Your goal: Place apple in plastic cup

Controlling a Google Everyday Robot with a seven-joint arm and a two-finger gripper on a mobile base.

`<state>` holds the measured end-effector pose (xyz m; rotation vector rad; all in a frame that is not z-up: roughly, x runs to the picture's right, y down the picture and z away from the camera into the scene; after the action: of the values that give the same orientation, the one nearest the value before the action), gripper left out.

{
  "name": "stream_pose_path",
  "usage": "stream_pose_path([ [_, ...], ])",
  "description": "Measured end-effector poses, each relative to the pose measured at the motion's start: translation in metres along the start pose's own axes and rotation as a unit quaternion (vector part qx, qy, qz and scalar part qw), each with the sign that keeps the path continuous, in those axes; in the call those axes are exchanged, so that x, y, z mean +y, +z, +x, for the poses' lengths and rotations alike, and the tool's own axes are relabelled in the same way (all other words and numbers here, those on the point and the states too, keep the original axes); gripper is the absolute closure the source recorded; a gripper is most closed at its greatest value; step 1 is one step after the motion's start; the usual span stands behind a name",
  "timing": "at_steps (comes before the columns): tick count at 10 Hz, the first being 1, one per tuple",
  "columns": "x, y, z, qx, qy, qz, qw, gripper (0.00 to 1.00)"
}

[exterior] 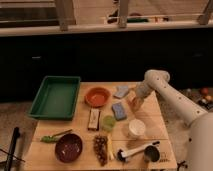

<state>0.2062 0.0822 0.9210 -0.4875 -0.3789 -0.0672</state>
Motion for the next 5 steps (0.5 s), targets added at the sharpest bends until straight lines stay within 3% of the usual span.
stream_pose_path([
  [3, 0.0083, -0.0059, 0.0022, -0.005, -0.009, -0.005, 0.9999, 0.21],
  [5, 0.0139, -0.0085, 0.0072, -0.011, -0.011, -0.005, 0.9999, 0.35],
])
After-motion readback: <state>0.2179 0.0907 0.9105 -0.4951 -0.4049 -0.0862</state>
